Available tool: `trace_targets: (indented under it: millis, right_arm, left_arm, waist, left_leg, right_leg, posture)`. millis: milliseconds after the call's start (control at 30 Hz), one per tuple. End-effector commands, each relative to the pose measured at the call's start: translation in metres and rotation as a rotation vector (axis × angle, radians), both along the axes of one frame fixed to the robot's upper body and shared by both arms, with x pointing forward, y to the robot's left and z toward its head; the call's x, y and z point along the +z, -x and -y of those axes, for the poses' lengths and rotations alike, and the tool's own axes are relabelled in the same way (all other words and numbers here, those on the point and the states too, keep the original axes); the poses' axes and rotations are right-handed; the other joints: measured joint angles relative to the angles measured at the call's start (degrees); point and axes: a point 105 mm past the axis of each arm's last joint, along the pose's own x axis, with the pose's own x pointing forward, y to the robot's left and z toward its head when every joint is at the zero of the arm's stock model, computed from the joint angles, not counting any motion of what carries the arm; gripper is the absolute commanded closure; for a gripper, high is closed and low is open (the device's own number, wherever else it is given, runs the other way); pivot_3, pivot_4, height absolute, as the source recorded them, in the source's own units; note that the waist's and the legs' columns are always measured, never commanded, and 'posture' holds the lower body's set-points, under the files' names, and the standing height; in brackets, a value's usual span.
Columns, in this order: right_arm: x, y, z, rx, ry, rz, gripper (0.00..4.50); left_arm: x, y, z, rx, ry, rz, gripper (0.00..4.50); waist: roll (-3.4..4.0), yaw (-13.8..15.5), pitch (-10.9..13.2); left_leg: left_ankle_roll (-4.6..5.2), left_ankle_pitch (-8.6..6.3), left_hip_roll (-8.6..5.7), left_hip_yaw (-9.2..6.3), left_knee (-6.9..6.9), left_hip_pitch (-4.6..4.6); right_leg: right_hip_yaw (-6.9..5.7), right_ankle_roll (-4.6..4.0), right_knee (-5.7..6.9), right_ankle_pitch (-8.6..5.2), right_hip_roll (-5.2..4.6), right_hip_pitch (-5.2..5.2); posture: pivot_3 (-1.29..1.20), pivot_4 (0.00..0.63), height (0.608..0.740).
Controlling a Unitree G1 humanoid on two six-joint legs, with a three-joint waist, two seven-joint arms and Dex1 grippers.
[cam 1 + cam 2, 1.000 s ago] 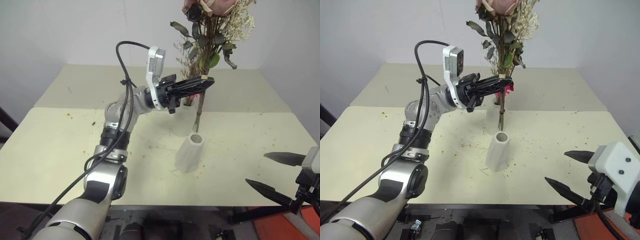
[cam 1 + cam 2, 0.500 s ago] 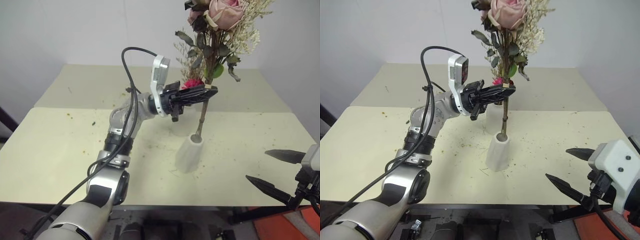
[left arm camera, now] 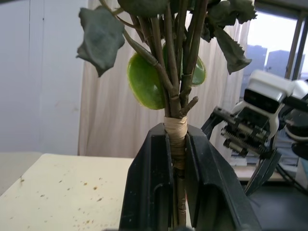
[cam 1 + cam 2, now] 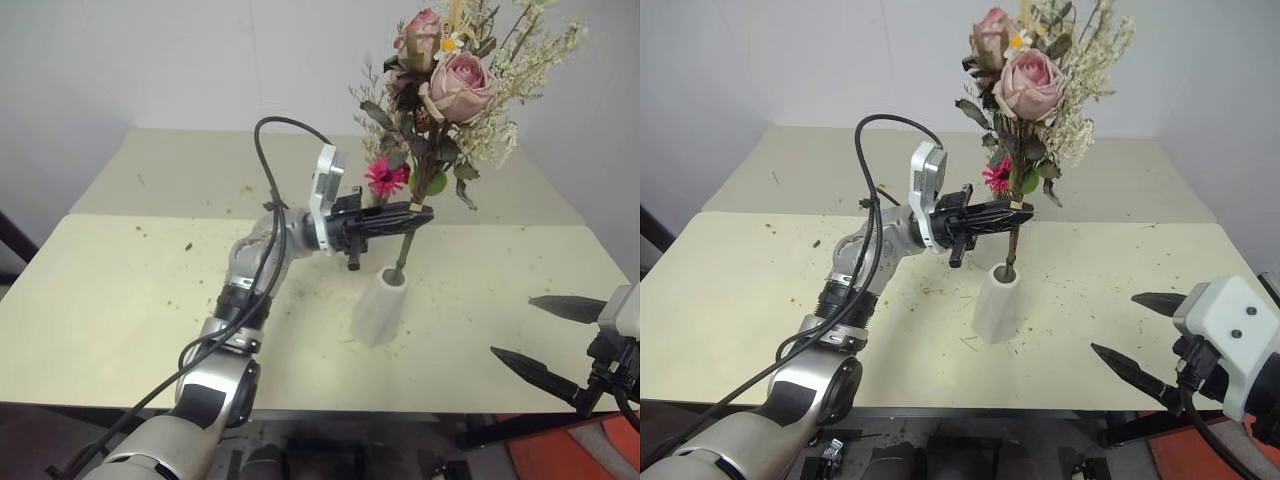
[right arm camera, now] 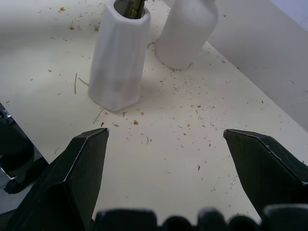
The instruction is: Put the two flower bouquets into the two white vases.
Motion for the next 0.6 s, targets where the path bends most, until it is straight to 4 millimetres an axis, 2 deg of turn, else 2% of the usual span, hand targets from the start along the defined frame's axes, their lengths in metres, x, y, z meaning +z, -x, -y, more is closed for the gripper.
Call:
trace_targets:
  millis: [33,433,600]
  right_arm:
    - [0.007,-0.003,0.001,-0.007,0.022,0.055,0.00]
    - [0.005,-0.003,0.003,-0.018,0.038,0.058,0.00]
    - [0.007,-0.003,0.003,-0.017,0.046,0.069,0.00]
  left_arm:
    - [0.000,0.006,0.003,-0.018,-0.006,0.049,4.40]
    - [-0.027,0.007,0.007,0.000,-0.091,0.084,4.40]
    - [-0.018,0.007,0.004,0.011,-0.048,0.074,4.40]
  waist:
    - [0.00,0.03,0.00]
    - [0.04,0.12,-0.03]
    - [0.04,0.16,-0.03]
  left_leg:
    - [0.00,0.00,0.00,0.00,0.00,0.00]
    - [0.00,0.00,0.00,-0.01,0.01,0.04]
    - [0.00,0.00,0.00,-0.01,0.01,0.07]
  right_leg:
    - [0.00,-0.01,0.00,0.00,0.00,0.00]
    - [0.00,0.01,0.00,-0.01,0.00,0.05]
    - [0.00,0.05,0.00,-0.03,0.00,0.09]
  posture:
    - [0.00,0.150,0.740]
    - [0.00,0.150,0.740]
    - [0.00,0.150,0.740]
